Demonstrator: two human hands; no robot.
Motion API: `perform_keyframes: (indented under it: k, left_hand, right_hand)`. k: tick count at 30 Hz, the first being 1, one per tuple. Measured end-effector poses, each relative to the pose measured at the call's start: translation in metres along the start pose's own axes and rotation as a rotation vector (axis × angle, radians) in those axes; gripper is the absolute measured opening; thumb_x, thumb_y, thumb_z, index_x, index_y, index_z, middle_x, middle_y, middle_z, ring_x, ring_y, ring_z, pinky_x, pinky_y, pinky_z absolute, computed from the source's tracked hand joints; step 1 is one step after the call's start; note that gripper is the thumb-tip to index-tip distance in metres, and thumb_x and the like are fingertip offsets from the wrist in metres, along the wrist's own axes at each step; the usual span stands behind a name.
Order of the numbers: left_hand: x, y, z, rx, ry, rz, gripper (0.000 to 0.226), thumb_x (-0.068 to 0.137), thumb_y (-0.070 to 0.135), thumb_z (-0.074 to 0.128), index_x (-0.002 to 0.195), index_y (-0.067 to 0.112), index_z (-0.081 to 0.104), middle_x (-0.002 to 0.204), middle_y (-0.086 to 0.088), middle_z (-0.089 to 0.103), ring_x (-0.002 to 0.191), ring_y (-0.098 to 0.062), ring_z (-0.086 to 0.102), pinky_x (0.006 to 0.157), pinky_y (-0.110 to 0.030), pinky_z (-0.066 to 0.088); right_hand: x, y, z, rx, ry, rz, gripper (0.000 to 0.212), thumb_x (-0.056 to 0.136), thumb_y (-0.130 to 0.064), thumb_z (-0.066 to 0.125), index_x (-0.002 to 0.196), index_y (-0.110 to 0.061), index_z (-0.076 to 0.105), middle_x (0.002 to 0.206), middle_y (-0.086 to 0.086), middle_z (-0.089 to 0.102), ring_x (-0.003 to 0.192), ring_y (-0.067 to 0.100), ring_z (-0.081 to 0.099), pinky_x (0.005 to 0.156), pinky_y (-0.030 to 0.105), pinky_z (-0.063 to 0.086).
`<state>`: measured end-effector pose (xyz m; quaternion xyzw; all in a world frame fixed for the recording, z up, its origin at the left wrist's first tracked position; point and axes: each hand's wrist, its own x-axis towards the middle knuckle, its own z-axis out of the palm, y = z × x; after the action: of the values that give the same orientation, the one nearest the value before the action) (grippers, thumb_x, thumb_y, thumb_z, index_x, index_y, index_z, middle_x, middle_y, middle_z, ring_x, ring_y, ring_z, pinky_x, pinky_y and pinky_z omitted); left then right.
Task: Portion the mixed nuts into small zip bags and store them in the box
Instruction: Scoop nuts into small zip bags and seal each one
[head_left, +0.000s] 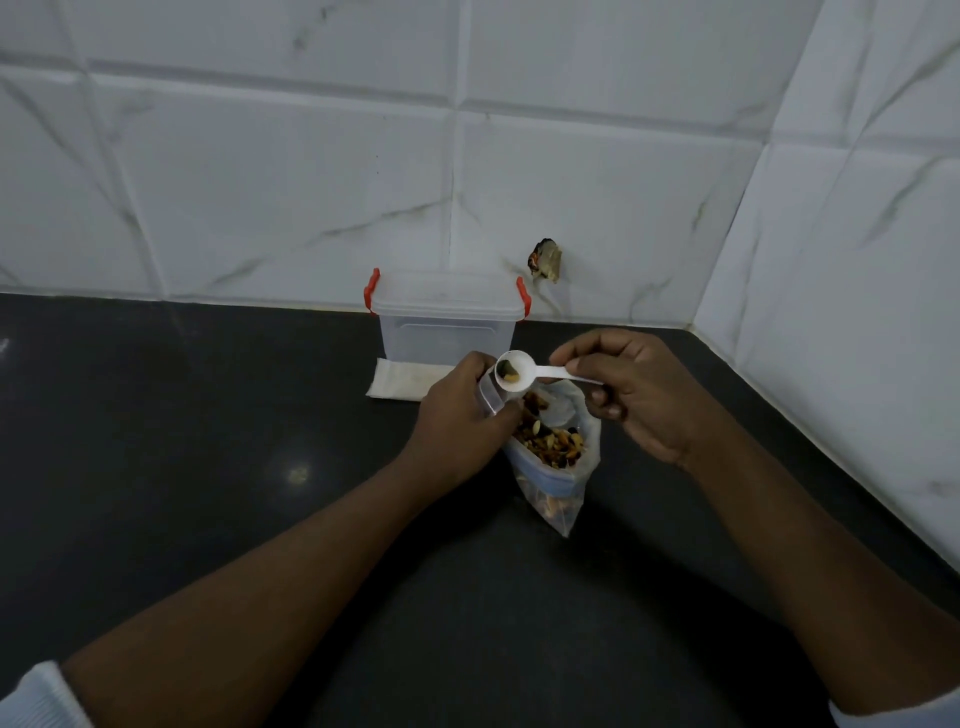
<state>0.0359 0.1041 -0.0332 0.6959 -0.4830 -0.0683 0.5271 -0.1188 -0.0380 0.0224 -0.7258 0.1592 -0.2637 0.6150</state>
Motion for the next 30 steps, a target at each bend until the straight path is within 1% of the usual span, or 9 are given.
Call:
perform_keyframes:
  k: [4, 6, 8, 11, 14, 18, 20, 24, 30]
  left_hand:
    - [-0.002, 0.001, -0.001, -0.028, 0.001, -0.005, 0.031, 0.090, 0.024, 0.073, 0.116, 0.023, 0.058, 0.104, 0.009, 0.067, 0.096, -0.003, 0.063, 0.084, -0.036, 0.058]
    - [-0.002, 0.002, -0.001, -0.040, 0.006, -0.001, 0.030, 0.089, 0.024, 0.074, 0.114, 0.023, 0.058, 0.102, 0.009, 0.067, 0.093, -0.003, 0.064, 0.082, -0.038, 0.058]
    - [-0.003, 0.002, -0.001, -0.042, 0.017, 0.002, 0.030, 0.088, 0.025, 0.076, 0.112, 0.023, 0.058, 0.099, 0.008, 0.067, 0.090, -0.005, 0.064, 0.080, -0.038, 0.059]
    - [-0.003, 0.002, -0.001, -0.041, 0.020, 0.000, 0.032, 0.086, 0.025, 0.077, 0.111, 0.024, 0.057, 0.100, 0.008, 0.066, 0.090, -0.007, 0.064, 0.078, -0.038, 0.059]
    - [-0.002, 0.003, -0.001, -0.050, 0.007, -0.017, 0.034, 0.088, 0.026, 0.076, 0.115, 0.023, 0.057, 0.102, 0.009, 0.065, 0.092, -0.003, 0.063, 0.079, -0.034, 0.057]
    - [-0.001, 0.002, -0.002, -0.063, 0.004, -0.032, 0.032, 0.089, 0.031, 0.076, 0.114, 0.025, 0.057, 0.104, 0.012, 0.065, 0.095, -0.001, 0.062, 0.078, -0.023, 0.051]
    - [-0.001, 0.003, -0.002, -0.080, 0.017, -0.036, 0.033, 0.089, 0.040, 0.075, 0.113, 0.026, 0.059, 0.104, 0.012, 0.065, 0.097, 0.000, 0.061, 0.078, -0.022, 0.051]
    - [-0.001, 0.008, -0.002, -0.102, 0.053, -0.072, 0.048, 0.084, 0.061, 0.069, 0.115, 0.025, 0.059, 0.105, 0.014, 0.064, 0.099, -0.002, 0.062, 0.078, -0.021, 0.051]
    - [-0.001, 0.011, -0.004, -0.091, 0.039, -0.073, 0.059, 0.078, 0.070, 0.059, 0.115, 0.024, 0.057, 0.103, 0.016, 0.062, 0.094, 0.005, 0.059, 0.070, -0.012, 0.042]
  right_hand:
    - [-0.005, -0.001, 0.005, -0.316, -0.028, -0.167, 0.024, 0.097, 0.001, 0.061, 0.096, -0.014, 0.079, 0.083, 0.000, 0.074, 0.067, 0.010, 0.059, 0.059, 0.021, 0.046]
    - [-0.006, -0.002, 0.006, -0.483, -0.061, -0.262, 0.025, 0.097, -0.001, 0.062, 0.100, -0.018, 0.079, 0.096, -0.004, 0.078, 0.088, 0.012, 0.071, 0.077, 0.032, 0.059]
    - [-0.007, -0.001, 0.007, -0.607, -0.080, -0.310, 0.025, 0.097, -0.003, 0.063, 0.105, -0.021, 0.079, 0.101, -0.008, 0.077, 0.096, 0.015, 0.073, 0.087, 0.044, 0.060]
    - [-0.007, -0.001, 0.007, -0.638, -0.090, -0.325, 0.026, 0.096, -0.004, 0.064, 0.108, -0.022, 0.079, 0.102, -0.011, 0.077, 0.097, 0.016, 0.072, 0.087, 0.047, 0.059]
    - [-0.006, -0.003, 0.005, -0.570, -0.045, -0.350, 0.028, 0.094, 0.001, 0.063, 0.104, -0.019, 0.079, 0.100, -0.010, 0.078, 0.098, 0.012, 0.073, 0.088, 0.038, 0.060]
    - [-0.005, -0.005, -0.008, -0.629, 0.096, -0.375, 0.025, 0.092, -0.001, 0.063, 0.091, -0.020, 0.079, 0.087, -0.009, 0.076, 0.080, 0.011, 0.070, 0.071, 0.028, 0.057]
    - [-0.004, -0.005, -0.015, -0.792, 0.045, -0.332, 0.024, 0.090, -0.005, 0.063, 0.087, -0.025, 0.077, 0.081, -0.011, 0.073, 0.071, 0.010, 0.065, 0.063, 0.027, 0.051]
    - [-0.002, -0.005, -0.017, -1.058, -0.210, -0.184, 0.020, 0.090, -0.013, 0.066, 0.098, -0.025, 0.080, 0.087, -0.017, 0.070, 0.078, -0.001, 0.063, 0.066, 0.015, 0.042]
    - [-0.002, -0.004, -0.025, -1.067, -0.083, -0.203, 0.024, 0.091, -0.013, 0.063, 0.103, -0.025, 0.081, 0.083, -0.011, 0.071, 0.075, 0.011, 0.065, 0.066, 0.029, 0.050]
